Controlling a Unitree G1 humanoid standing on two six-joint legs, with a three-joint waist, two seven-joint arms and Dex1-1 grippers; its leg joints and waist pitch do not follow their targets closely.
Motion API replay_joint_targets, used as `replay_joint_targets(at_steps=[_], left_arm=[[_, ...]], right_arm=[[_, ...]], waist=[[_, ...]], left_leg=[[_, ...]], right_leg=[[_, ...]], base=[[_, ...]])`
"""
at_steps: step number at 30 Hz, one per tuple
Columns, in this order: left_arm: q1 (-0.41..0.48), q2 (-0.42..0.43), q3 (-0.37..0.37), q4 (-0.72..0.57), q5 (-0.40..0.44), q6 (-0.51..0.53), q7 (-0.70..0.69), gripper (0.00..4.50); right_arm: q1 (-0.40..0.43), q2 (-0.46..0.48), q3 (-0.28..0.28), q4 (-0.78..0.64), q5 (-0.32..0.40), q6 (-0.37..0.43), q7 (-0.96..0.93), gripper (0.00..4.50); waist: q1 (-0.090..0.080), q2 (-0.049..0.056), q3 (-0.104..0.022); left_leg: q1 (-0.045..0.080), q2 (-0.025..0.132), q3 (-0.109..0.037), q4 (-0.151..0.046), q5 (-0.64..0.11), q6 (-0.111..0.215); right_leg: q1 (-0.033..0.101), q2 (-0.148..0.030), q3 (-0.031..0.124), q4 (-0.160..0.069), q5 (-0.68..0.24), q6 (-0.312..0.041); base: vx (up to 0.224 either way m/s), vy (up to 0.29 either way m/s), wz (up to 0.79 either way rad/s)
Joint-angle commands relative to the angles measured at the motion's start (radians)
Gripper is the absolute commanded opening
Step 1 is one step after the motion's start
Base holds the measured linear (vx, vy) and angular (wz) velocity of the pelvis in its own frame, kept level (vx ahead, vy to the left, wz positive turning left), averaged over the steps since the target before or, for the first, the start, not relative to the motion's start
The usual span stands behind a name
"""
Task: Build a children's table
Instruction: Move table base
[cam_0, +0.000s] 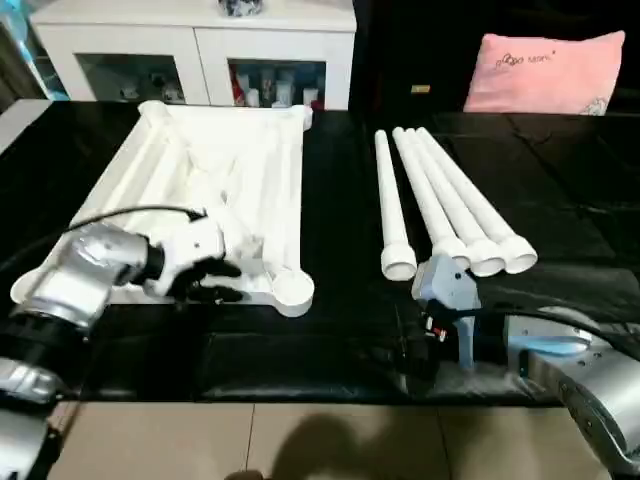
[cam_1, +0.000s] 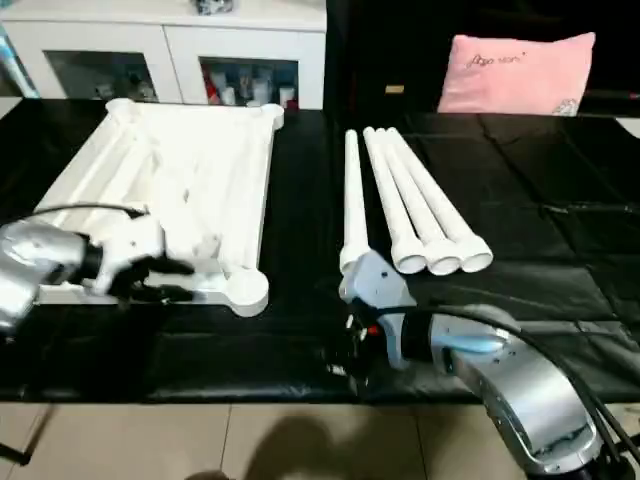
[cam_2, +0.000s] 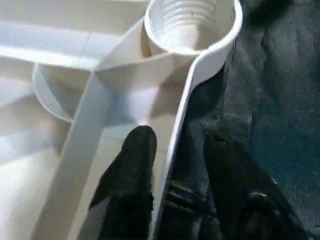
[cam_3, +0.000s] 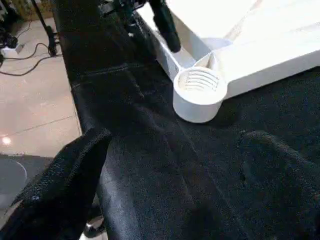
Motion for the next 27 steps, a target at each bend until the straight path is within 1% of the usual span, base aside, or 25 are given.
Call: replay_joint_targets(at_steps=[1,2,3,4,5,6,7,8,10,12,14,17,18,20,22,23,25,26,27], left_arm=[[-0.040,-0.013,-0.011,0.045,0.026,-0.038,-0.002,1.48],[-0.049,-0.019,-0.011,0.064,0.030,-0.047,-0.001,1.37],[-0.062,-0.029,-0.008,0.089,0.030,-0.056,-0.006,1.23],[-0.065,-0.031,-0.007,0.094,0.030,-0.058,-0.008,1.13],[-0.066,-0.031,-0.007,0.096,0.030,-0.059,-0.008,1.10],[-0.069,-0.033,-0.006,0.101,0.030,-0.061,-0.011,1.10],[-0.073,-0.036,-0.007,0.110,0.031,-0.067,-0.018,0.94],[-0.077,-0.038,-0.006,0.118,0.031,-0.069,-0.023,0.94],[-0.081,-0.041,-0.006,0.126,0.029,-0.066,-0.032,0.69],[-0.088,-0.044,-0.009,0.148,0.037,-0.081,-0.037,0.60],[-0.094,-0.048,-0.011,0.172,0.050,-0.101,-0.037,0.28],[-0.095,-0.049,-0.013,0.180,0.055,-0.109,-0.038,0.23],[-0.096,-0.050,-0.013,0.184,0.056,-0.113,-0.040,0.22],[-0.099,-0.050,-0.016,0.191,0.062,-0.120,-0.047,0.04],[-0.099,-0.049,-0.020,0.192,0.069,-0.128,-0.051,0.04],[-0.097,-0.050,-0.020,0.194,0.076,-0.130,-0.048,0.04],[-0.093,-0.052,-0.016,0.191,0.080,-0.120,-0.036,0.04],[-0.090,-0.054,-0.011,0.184,0.075,-0.105,-0.032,0.04],[-0.088,-0.056,-0.004,0.176,0.069,-0.093,-0.030,0.04]], right_arm=[[-0.005,-0.013,0.013,-0.027,-0.001,0.014,-0.008,4.50],[-0.003,-0.014,0.013,-0.028,0.001,0.016,-0.009,4.50],[-0.001,-0.017,0.013,-0.032,0.006,0.021,-0.009,4.50],[-0.001,-0.018,0.013,-0.033,0.007,0.023,-0.008,4.50],[0.000,-0.019,0.013,-0.033,0.007,0.024,-0.008,4.50],[0.002,-0.020,0.014,-0.035,0.007,0.025,-0.007,4.50],[0.006,-0.020,0.014,-0.038,0.007,0.028,-0.008,4.50],[0.008,-0.021,0.015,-0.040,0.007,0.029,-0.008,4.50],[0.010,-0.020,0.015,-0.040,0.006,0.029,-0.010,4.50],[0.010,-0.019,0.015,-0.037,0.003,0.025,-0.016,4.50],[0.008,-0.016,0.015,-0.034,0.001,0.022,-0.023,4.50],[0.007,-0.014,0.015,-0.032,0.000,0.021,-0.026,4.50],[0.008,-0.013,0.015,-0.033,0.000,0.021,-0.026,4.50],[0.008,-0.014,0.016,-0.033,-0.001,0.021,-0.027,4.50],[0.008,-0.015,0.016,-0.033,-0.001,0.020,-0.029,4.50],[0.008,-0.015,0.017,-0.032,-0.001,0.020,-0.032,4.50],[0.008,-0.014,0.016,-0.031,-0.001,0.018,-0.035,4.50],[0.007,-0.013,0.014,-0.030,-0.002,0.018,-0.038,4.50],[0.007,-0.012,0.013,-0.030,-0.002,0.017,-0.040,4.50]], waist=[[0.005,0.025,-0.066],[0.004,0.023,-0.065],[0.006,0.025,-0.067],[0.007,0.023,-0.067],[0.007,0.022,-0.067],[0.007,0.023,-0.068],[0.006,0.023,-0.067],[0.006,0.022,-0.068],[0.006,0.023,-0.067],[0.007,0.024,-0.066],[0.007,0.024,-0.066],[0.006,0.024,-0.066],[0.006,0.024,-0.067],[0.004,0.024,-0.067],[0.003,0.023,-0.067],[0.004,0.025,-0.067],[0.003,0.025,-0.067],[0.004,0.028,-0.067],[0.003,0.029,-0.066]], left_leg=[[-0.005,0.091,-0.035,-0.082,-0.070,0.007],[-0.005,0.092,-0.035,-0.084,-0.073,0.006],[-0.003,0.092,-0.035,-0.082,-0.071,0.004],[-0.003,0.094,-0.036,-0.083,-0.072,0.003],[-0.004,0.093,-0.036,-0.083,-0.069,0.003],[-0.004,0.095,-0.036,-0.084,-0.067,0.002],[-0.005,0.094,-0.036,-0.083,-0.066,0.004],[-0.005,0.092,-0.035,-0.083,-0.065,0.005],[-0.005,0.093,-0.035,-0.083,-0.065,0.004],[-0.005,0.093,-0.035,-0.083,-0.069,0.003],[-0.005,0.094,-0.036,-0.084,-0.077,0.000],[-0.005,0.094,-0.035,-0.085,-0.076,0.001],[-0.005,0.096,-0.036,-0.085,-0.073,-0.001],[-0.007,0.094,-0.036,-0.084,-0.064,0.001],[-0.007,0.093,-0.035,-0.084,-0.062,0.005],[-0.007,0.093,-0.035,-0.083,-0.062,0.006],[-0.006,0.094,-0.035,-0.084,-0.061,0.005],[-0.005,0.095,-0.036,-0.084,-0.064,0.003],[-0.005,0.095,-0.035,-0.084,-0.068,0.002]], right_leg=[[0.065,-0.110,0.088,-0.084,-0.064,-0.197],[0.066,-0.109,0.088,-0.086,-0.065,-0.195],[0.066,-0.111,0.089,-0.083,-0.056,-0.195],[0.066,-0.111,0.088,-0.083,-0.050,-0.199],[0.068,-0.111,0.089,-0.082,-0.042,-0.202],[0.068,-0.112,0.089,-0.079,-0.035,-0.204],[0.067,-0.111,0.088,-0.080,-0.030,-0.206],[0.068,-0.112,0.089,-0.080,-0.031,-0.206],[0.068,-0.113,0.088,-0.082,-0.042,-0.206],[0.067,-0.113,0.088,-0.083,-0.048,-0.206],[0.068,-0.113,0.089,-0.086,-0.071,-0.197],[0.067,-0.113,0.089,-0.087,-0.075,-0.193],[0.068,-0.113,0.089,-0.083,-0.065,-0.196],[0.069,-0.113,0.088,-0.082,-0.042,-0.201],[0.069,-0.113,0.088,-0.082,-0.041,-0.200],[0.069,-0.114,0.088,-0.083,-0.052,-0.199],[0.068,-0.113,0.088,-0.083,-0.051,-0.200],[0.067,-0.113,0.088,-0.082,-0.050,-0.203],[0.067,-0.112,0.088,-0.082,-0.049,-0.204]], base=[[0.000,0.000,0.00],[0.000,0.000,0.00],[0.000,0.000,0.00],[0.000,0.000,0.00],[0.000,0.000,0.00],[0.000,0.000,0.00],[0.000,0.000,0.00],[0.000,0.000,0.00],[0.000,0.000,0.00],[0.000,0.000,0.00],[0.000,0.000,0.00],[0.000,0.000,0.00],[0.000,0.000,0.00],[0.000,0.000,0.00],[0.000,0.000,0.00],[0.000,0.000,0.00],[0.000,0.000,0.00],[0.000,0.000,0.00],[0.000,0.000,0.00]])
